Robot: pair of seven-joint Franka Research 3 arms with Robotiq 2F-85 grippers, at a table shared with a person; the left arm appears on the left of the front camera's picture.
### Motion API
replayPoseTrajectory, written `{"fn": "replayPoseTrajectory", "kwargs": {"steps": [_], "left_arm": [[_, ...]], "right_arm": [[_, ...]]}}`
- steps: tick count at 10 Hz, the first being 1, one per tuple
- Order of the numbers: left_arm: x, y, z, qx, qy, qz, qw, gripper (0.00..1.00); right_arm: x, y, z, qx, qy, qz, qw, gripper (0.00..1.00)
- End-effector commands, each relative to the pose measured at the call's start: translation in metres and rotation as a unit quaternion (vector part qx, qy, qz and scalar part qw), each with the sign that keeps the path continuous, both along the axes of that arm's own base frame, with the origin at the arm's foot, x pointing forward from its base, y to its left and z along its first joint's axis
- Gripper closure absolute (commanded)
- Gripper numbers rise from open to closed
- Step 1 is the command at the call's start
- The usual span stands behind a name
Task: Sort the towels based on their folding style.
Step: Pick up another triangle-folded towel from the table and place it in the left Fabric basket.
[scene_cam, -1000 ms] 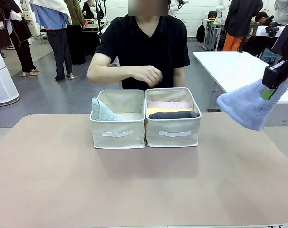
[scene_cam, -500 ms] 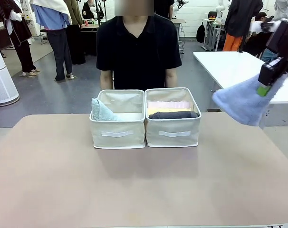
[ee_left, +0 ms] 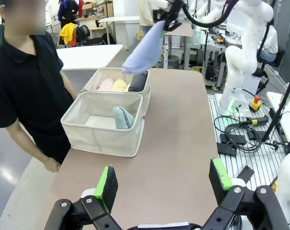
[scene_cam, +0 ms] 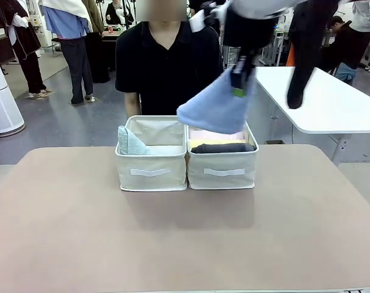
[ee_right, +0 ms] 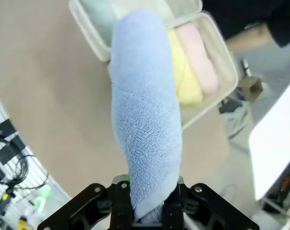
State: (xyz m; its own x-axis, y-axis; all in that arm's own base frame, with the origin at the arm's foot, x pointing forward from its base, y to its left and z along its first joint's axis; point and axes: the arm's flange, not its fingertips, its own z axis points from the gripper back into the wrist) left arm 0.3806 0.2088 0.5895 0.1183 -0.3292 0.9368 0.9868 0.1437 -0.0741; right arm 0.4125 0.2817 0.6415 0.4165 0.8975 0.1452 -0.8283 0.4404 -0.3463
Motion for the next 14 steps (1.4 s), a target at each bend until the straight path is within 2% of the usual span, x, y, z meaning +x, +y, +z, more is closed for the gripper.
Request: {"fn": "replayPoseTrajectory", "kwargs": {"steps": [1, 2, 3, 4, 5, 6, 12, 13, 14], "left_arm": [[-0.002, 0.001, -0.001, -0.003, -0.010, -0.004, 1.000, 0.00], [-0.002, 0.001, -0.001, -0.003, -0.010, -0.004, 1.000, 0.00], [-0.002, 0.001, -0.001, -0.003, -0.010, -0.004, 1.000, 0.00], [-0.002, 0.001, -0.001, -0.003, -0.010, -0.004, 1.000, 0.00], [-0.002, 0.001, -0.001, -0.003, -0.010, -0.004, 1.000, 0.00], [-0.002, 0.001, -0.001, -0.003, -0.010, -0.004, 1.000, 0.00], [-0.002, 0.001, -0.001, -0.003, -0.010, -0.004, 1.000, 0.00], [-0.002, 0.001, -0.001, -0.003, -0.010, -0.004, 1.000, 0.00], [-0.002, 0.001, -0.001, -0.003, -0.010, -0.004, 1.000, 0.00]], "right_arm": [[0.049, 0.032, -0.003, -0.022, -0.024, 0.031, 0.999, 0.81], [0.063, 0.051, -0.008, -0.036, -0.033, 0.040, 0.998, 0.81], [0.070, 0.063, -0.010, -0.035, -0.028, 0.056, 0.997, 0.81], [0.073, 0.070, -0.011, -0.034, -0.022, 0.048, 0.998, 0.81], [0.073, 0.069, -0.012, -0.032, 0.001, 0.045, 0.998, 0.81], [0.073, 0.063, -0.025, -0.027, -0.020, 0.052, 0.998, 0.81], [0.076, 0.067, -0.023, -0.028, -0.012, 0.052, 0.998, 0.81], [0.081, 0.087, -0.030, -0.039, 0.007, 0.097, 0.995, 0.81], [0.087, 0.105, -0.031, -0.056, 0.009, 0.109, 0.992, 0.81]]}}
